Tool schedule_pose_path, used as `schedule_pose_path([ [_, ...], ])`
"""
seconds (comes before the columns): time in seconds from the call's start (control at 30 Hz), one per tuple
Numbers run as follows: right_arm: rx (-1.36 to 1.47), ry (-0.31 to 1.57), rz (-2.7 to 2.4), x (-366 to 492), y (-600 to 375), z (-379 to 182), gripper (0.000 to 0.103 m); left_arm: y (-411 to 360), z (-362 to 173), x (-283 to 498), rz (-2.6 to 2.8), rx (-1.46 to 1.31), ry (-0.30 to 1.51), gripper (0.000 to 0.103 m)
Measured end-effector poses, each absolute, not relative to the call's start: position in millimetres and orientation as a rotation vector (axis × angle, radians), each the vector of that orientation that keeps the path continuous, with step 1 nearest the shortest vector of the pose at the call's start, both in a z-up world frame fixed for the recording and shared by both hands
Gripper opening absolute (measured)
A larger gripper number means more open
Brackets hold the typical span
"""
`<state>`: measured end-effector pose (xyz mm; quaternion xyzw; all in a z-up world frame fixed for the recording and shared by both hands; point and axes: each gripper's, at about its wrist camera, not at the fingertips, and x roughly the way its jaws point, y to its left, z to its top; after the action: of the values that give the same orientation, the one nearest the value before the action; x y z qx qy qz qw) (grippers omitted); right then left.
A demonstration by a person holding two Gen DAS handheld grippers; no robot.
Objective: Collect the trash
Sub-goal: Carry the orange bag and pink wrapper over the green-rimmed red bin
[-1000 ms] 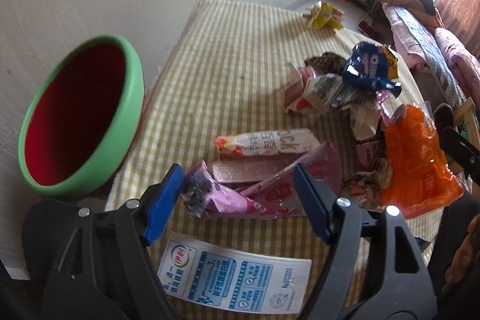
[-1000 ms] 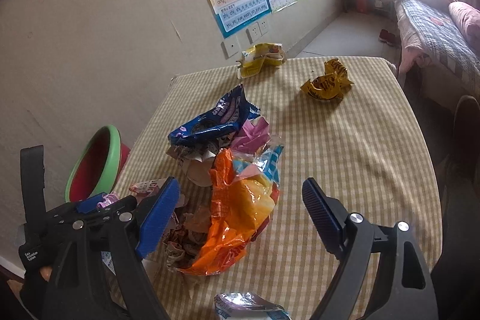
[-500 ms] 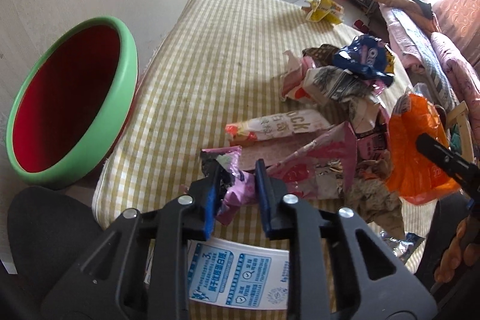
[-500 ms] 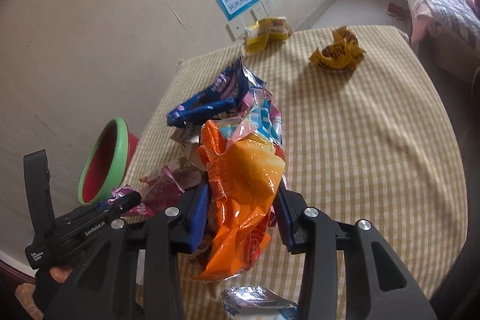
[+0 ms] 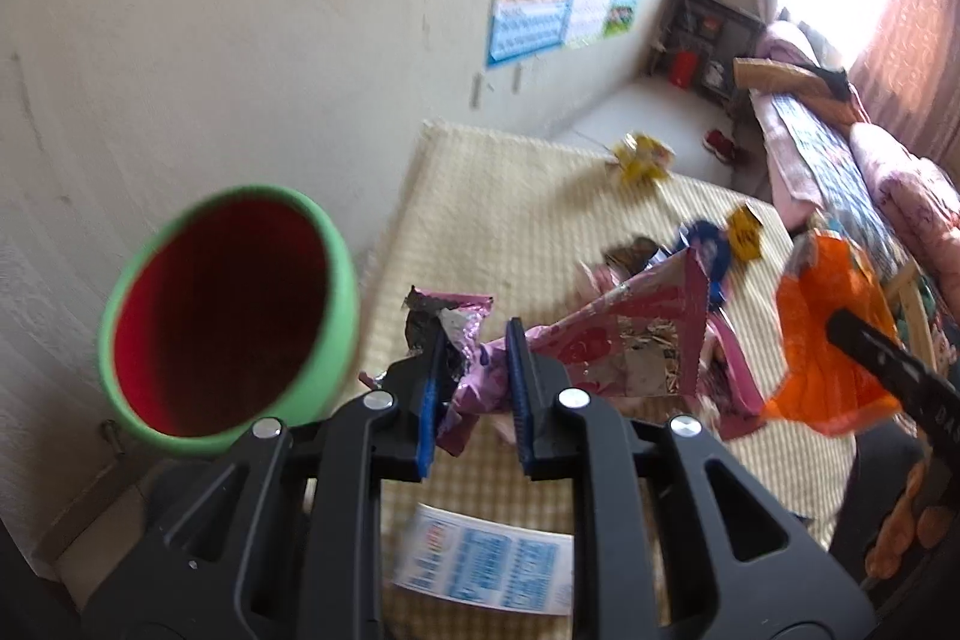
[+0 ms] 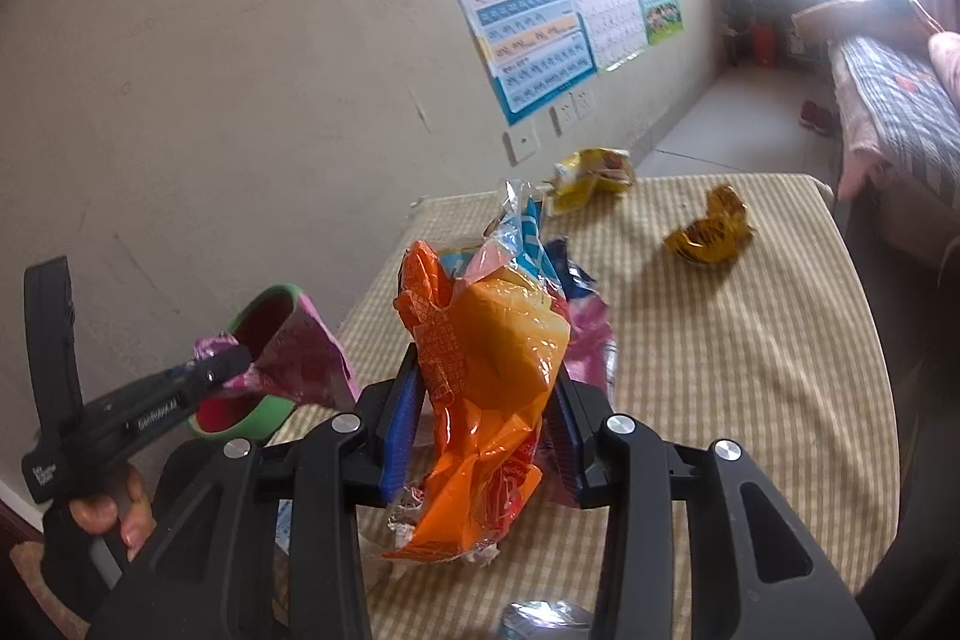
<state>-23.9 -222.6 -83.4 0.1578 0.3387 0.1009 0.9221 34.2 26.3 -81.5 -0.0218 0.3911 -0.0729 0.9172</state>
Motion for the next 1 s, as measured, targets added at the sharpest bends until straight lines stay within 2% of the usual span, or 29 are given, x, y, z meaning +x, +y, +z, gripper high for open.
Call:
schedule_pose_path([
  [0.27,0.262,0.747,0.344,-4.9,-167.8,-82.3,0.038,91.4,-66.4,34.3,0.012,-0.073,0.75,0.019],
  [0.6,0.281,0.817,0.548,50.9,-88.9,-81.8,0.038,173.0,-78.9,45.2,0.235,-0.05,0.764,0.02],
  [0.9,0.335,0.913,0.679,107.3,-13.4,-89.2,0.038,201.1,-97.9,56.8,0.277,-0.065,0.801,0.02],
  [1.0,0.335,0.928,0.711,120.9,4.0,-94.5,0.041,203.2,-102.8,65.0,0.292,-0.073,0.808,0.022],
])
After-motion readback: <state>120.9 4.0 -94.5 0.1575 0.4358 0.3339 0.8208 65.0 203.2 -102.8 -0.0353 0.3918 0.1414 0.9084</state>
